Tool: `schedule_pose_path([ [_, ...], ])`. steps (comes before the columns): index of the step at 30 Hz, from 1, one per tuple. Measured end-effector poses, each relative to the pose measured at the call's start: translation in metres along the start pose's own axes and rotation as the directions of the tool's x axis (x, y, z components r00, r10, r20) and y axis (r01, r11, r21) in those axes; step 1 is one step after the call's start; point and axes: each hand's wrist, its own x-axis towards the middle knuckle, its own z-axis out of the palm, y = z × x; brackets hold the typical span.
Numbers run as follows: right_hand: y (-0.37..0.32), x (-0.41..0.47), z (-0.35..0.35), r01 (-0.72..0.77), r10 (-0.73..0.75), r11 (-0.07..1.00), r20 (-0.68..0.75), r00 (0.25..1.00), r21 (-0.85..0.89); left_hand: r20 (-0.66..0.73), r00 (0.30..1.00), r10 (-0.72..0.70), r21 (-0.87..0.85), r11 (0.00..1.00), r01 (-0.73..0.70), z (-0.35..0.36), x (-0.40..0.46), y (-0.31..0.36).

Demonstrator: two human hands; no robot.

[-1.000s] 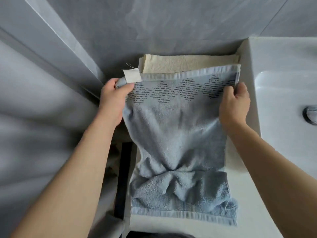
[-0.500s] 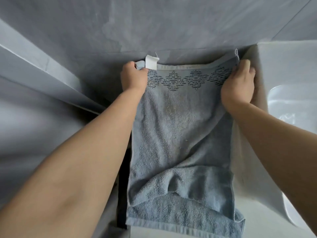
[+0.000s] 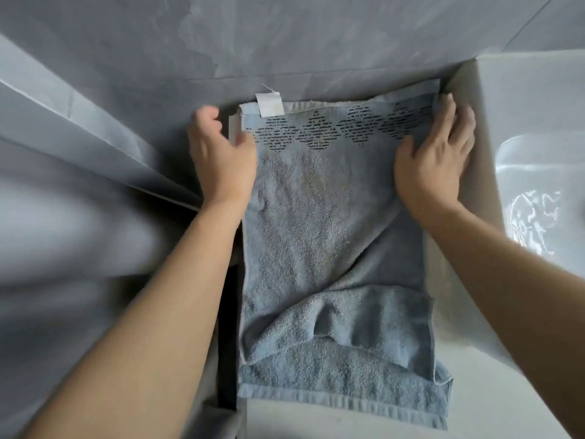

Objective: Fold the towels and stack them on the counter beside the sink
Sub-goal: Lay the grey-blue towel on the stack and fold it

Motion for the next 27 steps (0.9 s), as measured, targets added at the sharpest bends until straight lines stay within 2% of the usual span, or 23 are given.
schedule_pose_path([
  [2,0.009,-0.051,-0.013,-0.057,0.051,0.983,0.039,0.998,0.177,-0.019,0.996,-0.082,-0.03,0.996,0.081,-0.02,-0.042,-0.032],
  [4,0.024,-0.098,-0.017,-0.235,0.203,0.929,0.135,0.97,0.287,0.097,0.947,-0.307,0.042,0.952,0.304,-0.031,-0.088,-0.063],
  [5,0.032,-0.117,-0.017,-0.348,0.311,0.905,0.176,0.934,0.246,0.189,0.888,-0.42,0.109,0.907,0.406,-0.034,-0.112,-0.076],
  [7,0.05,-0.143,-0.014,-0.537,0.514,0.84,0.208,0.832,0.073,0.348,0.785,-0.512,0.212,0.859,0.466,-0.039,-0.152,-0.095],
  [8,0.058,-0.151,-0.012,-0.595,0.582,0.804,0.22,0.783,-0.009,0.373,0.77,-0.518,0.24,0.855,0.459,-0.042,-0.166,-0.097],
  [10,0.07,-0.16,-0.01,-0.616,0.623,0.778,0.276,0.732,-0.123,0.348,0.797,-0.494,0.279,0.866,0.415,-0.047,-0.179,-0.097],
  [13,0.079,-0.161,-0.019,-0.514,0.564,0.825,0.382,0.732,-0.234,0.297,0.877,-0.378,0.366,0.893,0.261,-0.049,-0.186,-0.091],
  [15,0.078,-0.162,-0.03,-0.515,0.534,0.844,0.333,0.777,-0.151,0.277,0.943,-0.182,0.388,0.92,0.063,-0.055,-0.192,-0.086],
  [16,0.079,-0.163,-0.034,-0.515,0.517,0.853,0.281,0.809,-0.087,0.313,0.947,-0.065,0.371,0.927,-0.059,-0.058,-0.197,-0.083],
  [17,0.079,-0.167,-0.038,-0.48,0.471,0.877,0.227,0.852,-0.02,0.386,0.922,0.026,0.341,0.925,-0.169,-0.061,-0.203,-0.082],
  [19,0.079,-0.186,-0.044,-0.293,0.283,0.955,0.154,0.947,0.046,0.566,0.821,0.072,0.308,0.906,-0.292,-0.065,-0.22,-0.084],
  [21,0.082,-0.215,-0.047,-0.07,0.067,0.997,0.147,0.987,0.012,0.617,0.775,0.134,0.331,0.85,-0.41,-0.069,-0.24,-0.086],
  [23,0.088,-0.245,-0.051,0.059,-0.052,0.997,0.143,0.988,-0.05,0.559,0.764,0.324,0.319,0.766,-0.558,-0.073,-0.263,-0.089],
  [24,0.093,-0.259,-0.054,0.132,-0.119,0.987,0.138,0.983,-0.091,0.544,0.736,0.402,0.302,0.725,-0.619,-0.075,-0.274,-0.092],
  [25,0.1,-0.272,-0.056,0.214,-0.191,0.967,0.163,0.968,-0.138,0.581,0.684,0.44,0.29,0.674,-0.68,-0.076,-0.285,-0.098],
  [27,0.117,-0.292,-0.06,0.377,-0.283,0.896,0.35,0.893,-0.235,0.704,0.597,0.386,0.329,0.568,-0.754,-0.078,-0.307,-0.109],
])
